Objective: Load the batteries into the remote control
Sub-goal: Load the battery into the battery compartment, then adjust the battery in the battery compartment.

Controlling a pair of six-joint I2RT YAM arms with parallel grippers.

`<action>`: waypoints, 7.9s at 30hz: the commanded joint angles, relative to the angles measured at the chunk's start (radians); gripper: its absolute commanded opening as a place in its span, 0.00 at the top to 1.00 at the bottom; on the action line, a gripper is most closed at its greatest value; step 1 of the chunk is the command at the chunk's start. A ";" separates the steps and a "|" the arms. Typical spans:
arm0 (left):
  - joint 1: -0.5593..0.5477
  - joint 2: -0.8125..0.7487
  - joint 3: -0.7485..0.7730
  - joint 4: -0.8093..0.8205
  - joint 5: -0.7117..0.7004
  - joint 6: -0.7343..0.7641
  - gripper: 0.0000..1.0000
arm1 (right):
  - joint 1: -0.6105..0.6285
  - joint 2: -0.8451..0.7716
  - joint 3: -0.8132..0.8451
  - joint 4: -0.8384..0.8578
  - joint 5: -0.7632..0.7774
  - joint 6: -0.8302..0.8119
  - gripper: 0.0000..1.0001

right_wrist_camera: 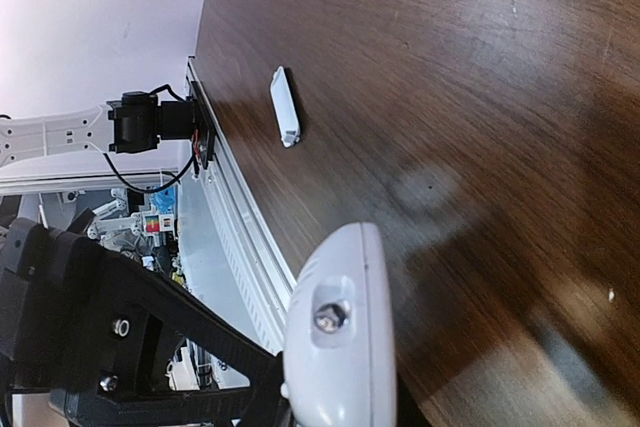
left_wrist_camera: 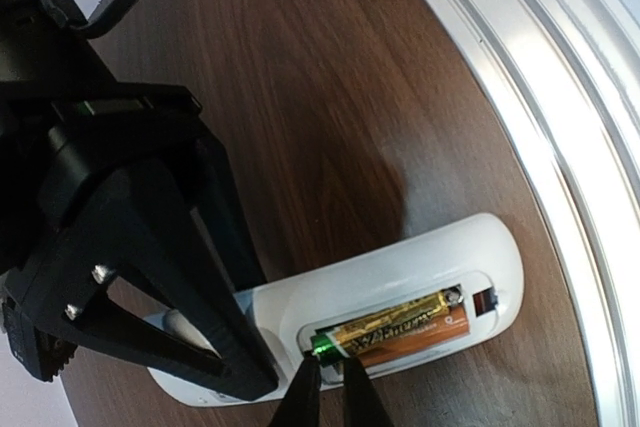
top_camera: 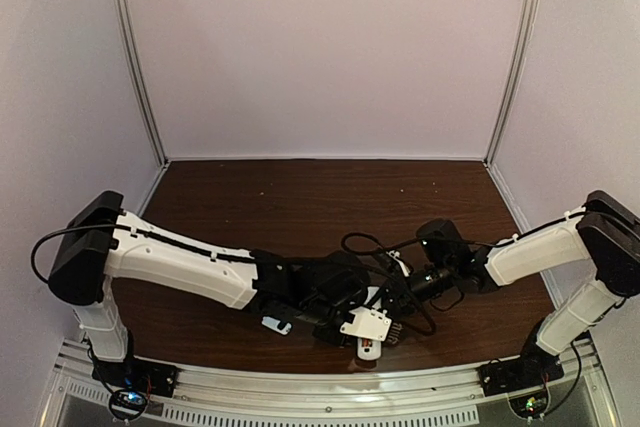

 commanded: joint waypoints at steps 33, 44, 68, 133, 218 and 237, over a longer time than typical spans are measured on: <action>-0.194 0.369 0.312 -0.218 -0.152 -0.179 0.95 | -0.020 0.060 0.060 0.288 -0.015 0.068 1.00; -0.234 0.467 0.382 -0.315 -0.196 -0.163 0.97 | -0.026 0.060 0.048 0.307 -0.004 0.088 1.00; -0.131 0.301 0.262 -0.245 -0.244 -0.220 0.91 | -0.030 0.046 0.033 0.249 0.020 0.024 1.00; 0.320 -0.155 -0.251 0.754 0.609 -1.305 0.40 | -0.062 -0.256 0.026 0.347 0.060 -0.060 1.00; 0.358 -0.104 -0.255 0.632 0.649 -1.295 0.28 | -0.079 -0.181 0.057 0.046 0.251 0.175 1.00; 0.356 -0.019 -0.206 0.664 0.676 -1.383 0.32 | -0.094 -0.183 0.021 0.121 0.229 0.263 1.00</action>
